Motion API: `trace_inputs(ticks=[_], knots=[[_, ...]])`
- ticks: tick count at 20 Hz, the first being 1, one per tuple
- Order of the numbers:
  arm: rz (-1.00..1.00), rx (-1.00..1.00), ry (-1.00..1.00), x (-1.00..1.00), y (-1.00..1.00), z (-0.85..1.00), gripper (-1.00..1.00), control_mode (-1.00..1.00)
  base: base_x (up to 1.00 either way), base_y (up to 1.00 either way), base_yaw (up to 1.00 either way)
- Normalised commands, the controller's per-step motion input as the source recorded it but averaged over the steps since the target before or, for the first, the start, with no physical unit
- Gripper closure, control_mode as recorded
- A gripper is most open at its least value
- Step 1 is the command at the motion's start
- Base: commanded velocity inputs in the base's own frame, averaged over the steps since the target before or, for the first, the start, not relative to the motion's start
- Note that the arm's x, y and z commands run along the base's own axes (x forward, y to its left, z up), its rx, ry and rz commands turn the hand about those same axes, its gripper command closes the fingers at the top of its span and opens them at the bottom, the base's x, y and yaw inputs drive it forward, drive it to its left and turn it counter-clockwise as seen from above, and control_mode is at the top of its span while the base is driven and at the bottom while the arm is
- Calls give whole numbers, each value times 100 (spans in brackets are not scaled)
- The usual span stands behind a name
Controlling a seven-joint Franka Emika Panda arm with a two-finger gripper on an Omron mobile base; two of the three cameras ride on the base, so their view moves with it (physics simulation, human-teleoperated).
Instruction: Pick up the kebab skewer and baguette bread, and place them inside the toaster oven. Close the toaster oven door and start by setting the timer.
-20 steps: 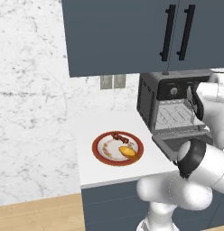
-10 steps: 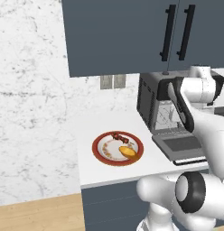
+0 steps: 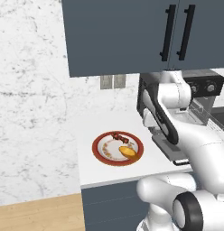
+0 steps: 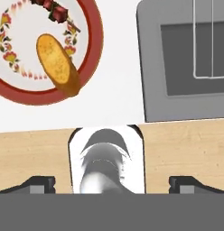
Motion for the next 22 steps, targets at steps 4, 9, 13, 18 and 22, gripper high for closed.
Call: trace_inputs(ticks=[4, 9, 13, 18, 22], knots=[[0, 0, -1, 20, 84, -24, -100, -100, 0, 0, 0], [0, 0, -6, 41, 63, -27, -100, -100, 0, 0, 0], [0, 0, -3, 30, 40, -16, -100, -100, 0, 0, 0], [1, 0, 0, 14, 22, -24, -100, -100, 0, 0, 0], [0, 0, 0, 14, 0, -20, -100, -100, 0, 0, 0]])
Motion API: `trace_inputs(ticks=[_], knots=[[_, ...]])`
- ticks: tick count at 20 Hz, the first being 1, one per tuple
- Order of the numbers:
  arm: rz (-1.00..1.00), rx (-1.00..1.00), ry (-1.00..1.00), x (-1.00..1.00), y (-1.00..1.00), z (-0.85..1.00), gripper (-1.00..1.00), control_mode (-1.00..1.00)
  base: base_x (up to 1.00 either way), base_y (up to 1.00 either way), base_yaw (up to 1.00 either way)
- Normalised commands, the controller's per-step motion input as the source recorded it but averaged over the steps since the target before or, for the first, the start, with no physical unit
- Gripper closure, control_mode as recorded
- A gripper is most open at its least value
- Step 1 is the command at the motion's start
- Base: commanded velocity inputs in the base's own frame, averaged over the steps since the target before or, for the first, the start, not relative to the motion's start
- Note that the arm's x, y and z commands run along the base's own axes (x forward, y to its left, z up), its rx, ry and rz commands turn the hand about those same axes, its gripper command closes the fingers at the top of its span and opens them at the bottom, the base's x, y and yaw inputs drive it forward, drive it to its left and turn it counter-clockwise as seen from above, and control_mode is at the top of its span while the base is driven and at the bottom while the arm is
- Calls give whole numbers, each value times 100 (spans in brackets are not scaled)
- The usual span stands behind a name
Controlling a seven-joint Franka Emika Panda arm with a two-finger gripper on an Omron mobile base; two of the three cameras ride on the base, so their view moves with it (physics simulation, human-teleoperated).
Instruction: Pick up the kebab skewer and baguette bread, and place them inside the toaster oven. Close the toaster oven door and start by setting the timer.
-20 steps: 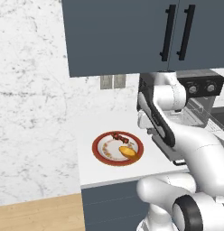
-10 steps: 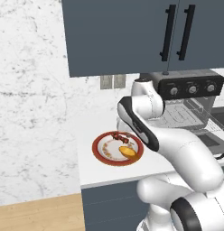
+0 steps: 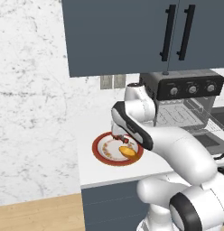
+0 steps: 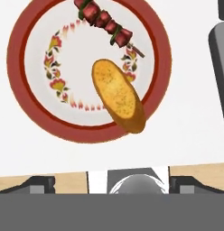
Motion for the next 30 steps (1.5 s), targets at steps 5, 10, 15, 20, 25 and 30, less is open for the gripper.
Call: trace_inputs(ticks=[5, 10, 15, 20, 25, 30], knots=[[0, 0, 0, 31, 0, -16, -100, -100, 0, 0, 0], [4, 0, 0, 35, -1, -27, -100, -100, 0, 0, 0], [25, 0, 4, 5, -9, -32, -100, -100, 0, 0, 0], [32, 0, 2, 1, -12, -30, -100, -100, 0, 0, 0], [25, 0, -1, 0, -2, -28, -100, -100, 0, 0, 0], [15, 0, -5, 4, 0, -28, -100, -100, 0, 0, 0]])
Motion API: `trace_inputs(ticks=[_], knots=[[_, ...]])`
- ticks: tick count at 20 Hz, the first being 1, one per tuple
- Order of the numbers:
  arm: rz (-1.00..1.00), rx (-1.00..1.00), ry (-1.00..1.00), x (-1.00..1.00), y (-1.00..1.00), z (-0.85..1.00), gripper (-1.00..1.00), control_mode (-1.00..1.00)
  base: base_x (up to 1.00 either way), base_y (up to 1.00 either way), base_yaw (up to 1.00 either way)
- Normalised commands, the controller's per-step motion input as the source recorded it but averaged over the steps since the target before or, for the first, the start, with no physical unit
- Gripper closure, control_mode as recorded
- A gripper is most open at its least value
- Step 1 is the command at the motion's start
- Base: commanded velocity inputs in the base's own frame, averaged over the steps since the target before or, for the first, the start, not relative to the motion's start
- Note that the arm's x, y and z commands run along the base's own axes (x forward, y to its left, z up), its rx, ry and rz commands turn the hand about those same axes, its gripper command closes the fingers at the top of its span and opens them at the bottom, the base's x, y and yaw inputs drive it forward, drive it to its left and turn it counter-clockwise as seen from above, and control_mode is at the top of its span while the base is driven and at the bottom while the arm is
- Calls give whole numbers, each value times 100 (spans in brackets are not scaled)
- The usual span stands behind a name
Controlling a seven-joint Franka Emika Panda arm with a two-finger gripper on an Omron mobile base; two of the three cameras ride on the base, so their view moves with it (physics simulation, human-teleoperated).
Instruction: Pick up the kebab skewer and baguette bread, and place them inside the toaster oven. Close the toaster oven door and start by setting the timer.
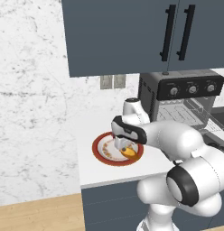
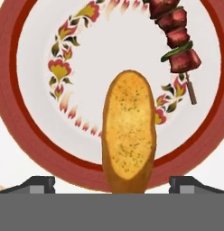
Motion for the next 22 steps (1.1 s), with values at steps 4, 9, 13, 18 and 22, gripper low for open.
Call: trace_inputs(ticks=[4, 9, 13, 18, 22], knots=[[12, 0, -2, 6, 0, -19, -100, -100, 0, 0, 0], [4, 0, -1, 0, 0, -15, -100, -100, 0, 0, 0], [0, 0, -3, 0, 0, -13, -100, -100, 0, 0, 0], [0, 0, -4, 2, 0, -8, -100, -100, 0, 0, 0], [0, 0, -2, 8, 0, -4, -100, -100, 0, 0, 0]])
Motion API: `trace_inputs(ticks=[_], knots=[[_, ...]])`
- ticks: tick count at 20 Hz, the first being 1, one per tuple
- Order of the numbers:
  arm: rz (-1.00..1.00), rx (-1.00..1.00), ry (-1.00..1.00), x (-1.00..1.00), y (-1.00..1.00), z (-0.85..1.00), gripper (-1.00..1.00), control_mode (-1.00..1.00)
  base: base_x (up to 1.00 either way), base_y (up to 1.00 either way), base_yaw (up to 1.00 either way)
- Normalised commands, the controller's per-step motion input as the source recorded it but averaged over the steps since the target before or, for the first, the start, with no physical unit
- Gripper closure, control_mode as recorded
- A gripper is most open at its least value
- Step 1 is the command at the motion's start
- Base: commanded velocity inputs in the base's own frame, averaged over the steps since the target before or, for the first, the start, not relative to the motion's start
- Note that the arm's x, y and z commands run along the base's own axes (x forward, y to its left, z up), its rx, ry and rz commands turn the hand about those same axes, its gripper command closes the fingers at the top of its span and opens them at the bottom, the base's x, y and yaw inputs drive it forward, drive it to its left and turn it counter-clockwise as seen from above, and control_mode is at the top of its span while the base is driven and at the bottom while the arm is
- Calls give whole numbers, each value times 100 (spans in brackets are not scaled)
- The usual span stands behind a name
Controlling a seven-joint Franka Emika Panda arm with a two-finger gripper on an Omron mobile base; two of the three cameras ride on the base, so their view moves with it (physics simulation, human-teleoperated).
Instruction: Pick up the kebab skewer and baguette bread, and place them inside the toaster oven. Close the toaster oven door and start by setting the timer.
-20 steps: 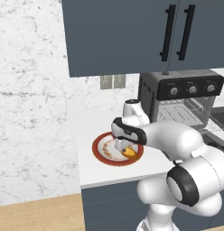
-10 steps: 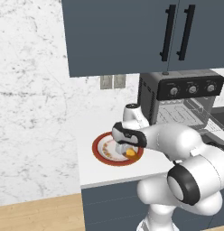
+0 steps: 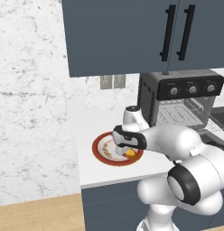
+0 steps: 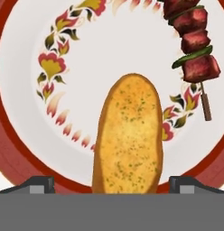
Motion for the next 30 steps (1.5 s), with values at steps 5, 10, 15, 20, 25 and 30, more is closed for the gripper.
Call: trace_inputs(ticks=[5, 10, 15, 20, 25, 30], knots=[[0, 0, -2, 9, 0, -3, -100, -100, 0, 0, 0], [0, 0, -2, 4, 0, -8, -100, -100, 0, 0, 0], [0, 0, -2, 3, 0, -5, -100, -100, 0, 0, 0], [0, 0, 0, 0, 0, -7, -100, -100, 0, 0, 0], [0, 0, 0, 4, 0, -8, -100, -100, 0, 0, 0], [0, 0, 0, 5, 0, -11, -100, -100, 0, 0, 0]])
